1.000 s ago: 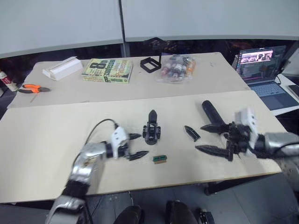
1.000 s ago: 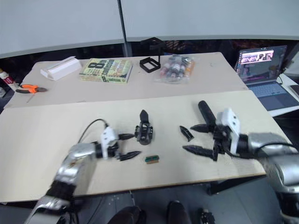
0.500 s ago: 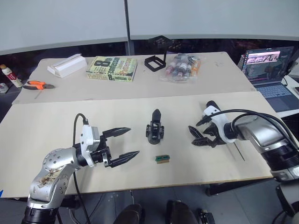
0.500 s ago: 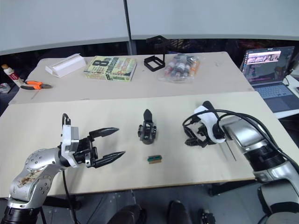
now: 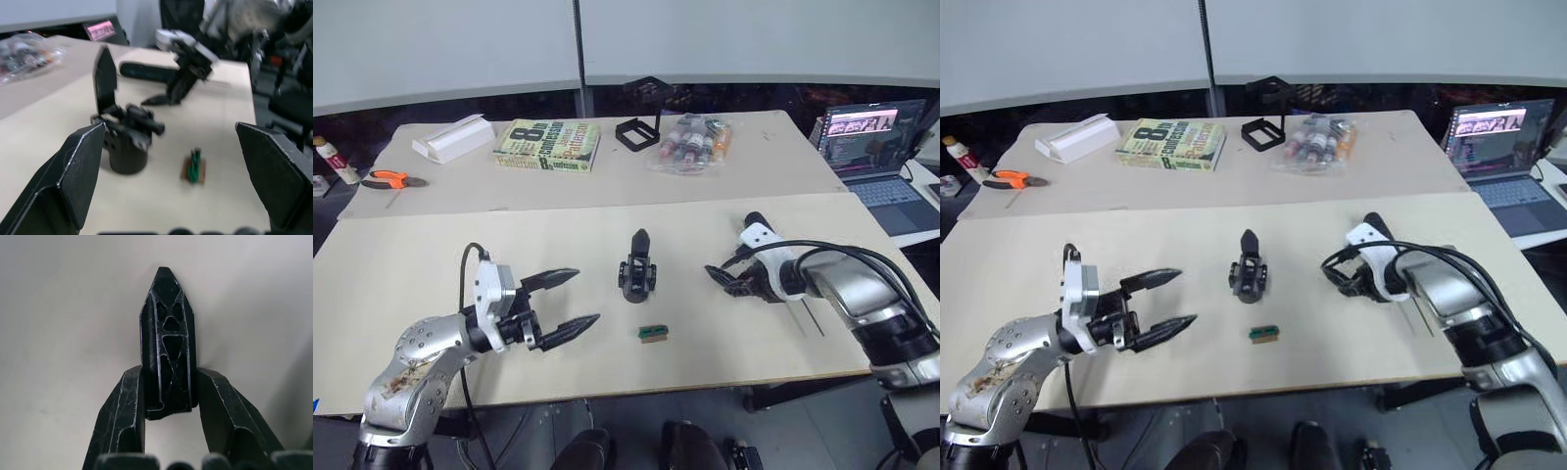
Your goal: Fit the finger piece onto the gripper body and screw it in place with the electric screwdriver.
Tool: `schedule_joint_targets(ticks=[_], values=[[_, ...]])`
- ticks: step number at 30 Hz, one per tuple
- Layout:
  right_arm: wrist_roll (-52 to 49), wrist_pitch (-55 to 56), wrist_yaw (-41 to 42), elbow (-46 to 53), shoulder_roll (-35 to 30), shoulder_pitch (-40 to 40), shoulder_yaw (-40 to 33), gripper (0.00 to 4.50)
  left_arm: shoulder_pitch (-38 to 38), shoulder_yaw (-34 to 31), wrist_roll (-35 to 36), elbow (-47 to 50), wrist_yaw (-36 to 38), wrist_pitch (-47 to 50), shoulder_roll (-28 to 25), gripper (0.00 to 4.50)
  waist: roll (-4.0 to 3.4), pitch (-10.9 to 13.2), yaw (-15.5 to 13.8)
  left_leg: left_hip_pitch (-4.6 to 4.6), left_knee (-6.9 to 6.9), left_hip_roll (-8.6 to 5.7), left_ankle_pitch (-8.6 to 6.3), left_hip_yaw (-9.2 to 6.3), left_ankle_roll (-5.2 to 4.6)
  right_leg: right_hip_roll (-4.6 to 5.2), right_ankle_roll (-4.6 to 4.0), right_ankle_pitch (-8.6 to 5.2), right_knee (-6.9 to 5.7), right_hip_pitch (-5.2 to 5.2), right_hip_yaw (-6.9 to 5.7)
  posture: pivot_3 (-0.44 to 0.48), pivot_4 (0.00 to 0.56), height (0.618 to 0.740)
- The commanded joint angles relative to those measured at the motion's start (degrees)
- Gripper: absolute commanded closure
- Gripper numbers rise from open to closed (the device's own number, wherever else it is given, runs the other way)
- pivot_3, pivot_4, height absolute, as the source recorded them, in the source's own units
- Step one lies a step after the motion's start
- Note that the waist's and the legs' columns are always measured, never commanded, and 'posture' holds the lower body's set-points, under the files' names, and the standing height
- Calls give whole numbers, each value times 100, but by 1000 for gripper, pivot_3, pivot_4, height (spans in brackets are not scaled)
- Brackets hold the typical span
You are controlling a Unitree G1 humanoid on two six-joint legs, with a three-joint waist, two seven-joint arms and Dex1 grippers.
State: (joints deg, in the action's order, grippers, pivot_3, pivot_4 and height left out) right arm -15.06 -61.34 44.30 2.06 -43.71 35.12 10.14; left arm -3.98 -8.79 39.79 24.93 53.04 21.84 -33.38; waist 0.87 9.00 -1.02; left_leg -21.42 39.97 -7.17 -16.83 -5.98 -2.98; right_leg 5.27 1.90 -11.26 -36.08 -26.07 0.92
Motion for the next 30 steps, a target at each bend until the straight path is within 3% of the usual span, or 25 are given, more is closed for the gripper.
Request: schedule_joint_targets(ticks=[1,3,6,11,23,26,30], values=[[-154,1314,-464,1274,303,-325,-1198,3373,-540,-37,686,423,-856,526,345,0,0,0,15,-4,1,0,1,0,1,-1,0,0,-3,-5,0,0,150,740],[-146,1907,-710,2020,557,-669,-1543,3373,-992,66,900,437,-1492,848,684,0,0,0,-2,-7,0,0,2,-1,4,-2,0,0,-7,-10,-2,0,150,740],[-42,2384,-968,2907,811,-1029,-1502,3373,-1637,289,1117,324,-2419,1205,1396,0,3,-2,-1,-5,9,0,4,-1,7,-4,2,1,-10,-2,-6,0,150,740],[289,3048,-1246,3341,1059,-1022,-1141,3373,-2369,451,1163,-78,-3260,1257,2360,0,5,-3,35,0,18,-3,5,3,8,-10,5,2,-14,0,2,0,150,740],[773,3702,-1256,3285,1077,-828,-679,3373,-2657,633,1267,-484,-3669,1412,3038,0,5,-3,34,3,17,-2,9,4,14,-14,3,3,-14,-1,4,0,150,740],[827,3745,-1218,3247,1077,-794,-617,3373,-2642,691,1264,-482,-3616,1413,3069,864,5,-3,32,3,18,-2,9,4,14,-14,3,3,-14,0,4,0,150,740],[893,3761,-1175,3218,1054,-798,-554,3373,-2676,660,1191,-546,-3609,1308,3127,2867,5,-3,33,3,18,-2,9,4,14,-15,3,3,-14,0,4,0,150,740]])
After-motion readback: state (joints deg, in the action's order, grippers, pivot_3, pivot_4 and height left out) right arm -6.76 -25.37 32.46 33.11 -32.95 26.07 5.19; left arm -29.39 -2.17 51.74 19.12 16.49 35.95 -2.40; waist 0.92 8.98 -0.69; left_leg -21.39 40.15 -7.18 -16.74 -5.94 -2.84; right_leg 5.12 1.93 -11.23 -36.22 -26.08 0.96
